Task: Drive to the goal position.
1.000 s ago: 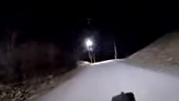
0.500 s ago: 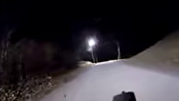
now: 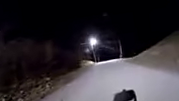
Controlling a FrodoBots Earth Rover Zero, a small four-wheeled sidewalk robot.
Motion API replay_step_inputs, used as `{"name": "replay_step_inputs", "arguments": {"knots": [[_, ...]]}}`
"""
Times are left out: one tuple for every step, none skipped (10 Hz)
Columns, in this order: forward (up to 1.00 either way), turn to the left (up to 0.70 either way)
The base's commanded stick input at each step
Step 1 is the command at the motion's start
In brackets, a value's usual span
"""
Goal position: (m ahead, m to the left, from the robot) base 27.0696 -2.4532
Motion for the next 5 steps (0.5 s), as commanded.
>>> {"name": "replay_step_inputs", "arguments": {"knots": [[0.7,0.0],[0.7,0.0],[0.7,0.0],[0.7,0.0],[0.7,0.0]]}}
